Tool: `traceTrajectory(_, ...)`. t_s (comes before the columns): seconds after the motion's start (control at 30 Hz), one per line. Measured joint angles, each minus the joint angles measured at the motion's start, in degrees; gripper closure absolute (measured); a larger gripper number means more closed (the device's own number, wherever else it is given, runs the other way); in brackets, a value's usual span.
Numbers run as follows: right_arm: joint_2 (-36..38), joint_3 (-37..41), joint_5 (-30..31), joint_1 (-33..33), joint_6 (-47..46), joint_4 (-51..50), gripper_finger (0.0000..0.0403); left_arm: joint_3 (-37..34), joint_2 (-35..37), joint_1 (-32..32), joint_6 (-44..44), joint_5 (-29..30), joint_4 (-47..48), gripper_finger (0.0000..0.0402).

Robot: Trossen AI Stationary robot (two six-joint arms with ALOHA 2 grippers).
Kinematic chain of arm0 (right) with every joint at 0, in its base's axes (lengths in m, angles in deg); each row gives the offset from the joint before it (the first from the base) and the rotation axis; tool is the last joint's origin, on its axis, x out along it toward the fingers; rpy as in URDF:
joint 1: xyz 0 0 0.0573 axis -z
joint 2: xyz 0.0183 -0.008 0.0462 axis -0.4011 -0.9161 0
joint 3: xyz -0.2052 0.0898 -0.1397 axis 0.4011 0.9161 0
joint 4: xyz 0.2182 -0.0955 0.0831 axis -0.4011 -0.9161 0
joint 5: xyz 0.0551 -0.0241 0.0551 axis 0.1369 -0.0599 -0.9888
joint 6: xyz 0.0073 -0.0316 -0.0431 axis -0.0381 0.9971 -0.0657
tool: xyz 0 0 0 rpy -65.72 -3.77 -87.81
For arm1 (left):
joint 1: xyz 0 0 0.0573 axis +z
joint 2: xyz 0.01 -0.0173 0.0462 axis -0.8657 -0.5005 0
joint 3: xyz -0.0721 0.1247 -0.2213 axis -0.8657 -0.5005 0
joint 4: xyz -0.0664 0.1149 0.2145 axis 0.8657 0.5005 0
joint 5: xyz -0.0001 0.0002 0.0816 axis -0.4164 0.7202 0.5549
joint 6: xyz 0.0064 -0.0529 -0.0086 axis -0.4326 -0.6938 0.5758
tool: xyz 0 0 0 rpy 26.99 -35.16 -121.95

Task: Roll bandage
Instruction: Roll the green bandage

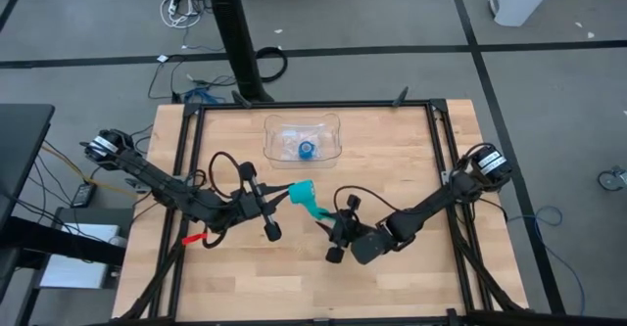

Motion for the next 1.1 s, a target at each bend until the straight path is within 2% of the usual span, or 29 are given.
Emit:
traceTrajectory(0.17, 0.0, 0.0, -3.3, 0.9, 2.1, 0.4, 0.0388, 0.0, 0.0, 0.0, 0.0, 0.0, 0.3, 0.0382)
traceTrajectory(0.37, 0.3, 0.0, -6.0, 1.4, 2.5, 0.9, 0.0401, 0.0, 0.0, 0.0, 0.0, -0.1, 0.5, 0.0382)
traceTrajectory(0.43, 1.2, 0.0, -9.2, 1.4, 2.9, 0.5, 0.0402, 0.0, 0.0, 0.0, 0.0, -0.1, 0.9, 0.0382)
traceTrajectory(0.57, 5.2, 0.0, -20.3, 1.6, 3.0, -6.5, 0.0403, 0.0, 0.0, -0.7, -0.1, -1.0, 3.0, 0.0382)
traceTrajectory(0.67, 9.5, 0.0, -30.3, 2.7, 3.3, -12.9, 0.0403, 0.0, 0.0, -1.3, -0.1, -4.8, 6.5, 0.0382)
traceTrajectory(0.83, 15.8, 1.8, -56.6, 5.8, 11.1, -13.9, 0.0403, 0.0, 0.0, -1.6, 0.0, -13.5, 7.3, 0.0382)
traceTrajectory(0.9, 18.2, 3.4, -63.9, 8.2, 10.3, -14.1, 0.0403, 0.0, 0.3, -1.6, 0.0, -15.7, 5.5, 0.0382)
traceTrajectory(1.0, 20.2, 7.4, -66.6, 12.5, 7.0, -12.2, 0.0403, 0.0, 1.9, -1.6, 0.1, -20.1, 1.9, 0.0382)
traceTrajectory(1.1, 20.7, 12.6, -68.9, 16.2, 3.9, -6.5, 0.0403, 0.0, 3.1, -1.5, 0.3, -21.5, 0.6, 0.0382)
